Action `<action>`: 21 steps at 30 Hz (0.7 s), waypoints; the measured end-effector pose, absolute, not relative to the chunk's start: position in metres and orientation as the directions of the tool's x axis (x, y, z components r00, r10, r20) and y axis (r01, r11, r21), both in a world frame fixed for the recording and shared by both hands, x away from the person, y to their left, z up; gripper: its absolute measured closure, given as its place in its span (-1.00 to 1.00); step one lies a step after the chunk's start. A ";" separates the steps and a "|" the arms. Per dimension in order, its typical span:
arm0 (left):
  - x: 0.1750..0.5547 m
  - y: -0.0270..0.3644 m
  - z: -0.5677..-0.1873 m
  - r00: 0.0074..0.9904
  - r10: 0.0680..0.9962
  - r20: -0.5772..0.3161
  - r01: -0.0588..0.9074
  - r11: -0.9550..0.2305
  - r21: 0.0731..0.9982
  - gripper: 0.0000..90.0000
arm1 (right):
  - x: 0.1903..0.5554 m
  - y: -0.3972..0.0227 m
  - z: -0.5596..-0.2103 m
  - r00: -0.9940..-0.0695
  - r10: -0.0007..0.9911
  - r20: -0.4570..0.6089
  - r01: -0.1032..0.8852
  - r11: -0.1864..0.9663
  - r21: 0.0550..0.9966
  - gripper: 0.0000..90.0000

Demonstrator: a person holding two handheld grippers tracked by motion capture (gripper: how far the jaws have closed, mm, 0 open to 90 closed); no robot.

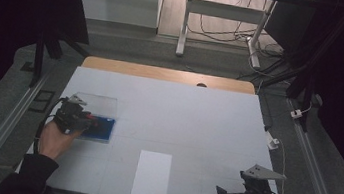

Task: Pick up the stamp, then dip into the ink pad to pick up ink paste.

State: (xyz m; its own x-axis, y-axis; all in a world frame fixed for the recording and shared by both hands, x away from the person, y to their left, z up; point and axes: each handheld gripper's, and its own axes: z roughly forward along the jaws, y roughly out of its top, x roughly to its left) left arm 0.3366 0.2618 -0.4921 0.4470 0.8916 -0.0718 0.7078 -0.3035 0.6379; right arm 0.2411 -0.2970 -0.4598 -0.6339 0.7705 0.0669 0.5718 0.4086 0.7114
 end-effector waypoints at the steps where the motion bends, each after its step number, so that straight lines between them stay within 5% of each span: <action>1: 0.335 0.262 -0.491 0.452 0.889 -0.074 0.699 -0.302 0.648 0.28 | 0.241 -0.297 -0.460 -0.634 0.771 0.067 0.572 0.409 0.711 -1.00; 21: 0.332 0.255 -0.484 0.511 0.857 -0.068 0.657 -0.338 0.674 0.28 | 0.241 -0.297 -0.460 -0.637 0.768 0.064 0.569 0.413 0.711 -1.00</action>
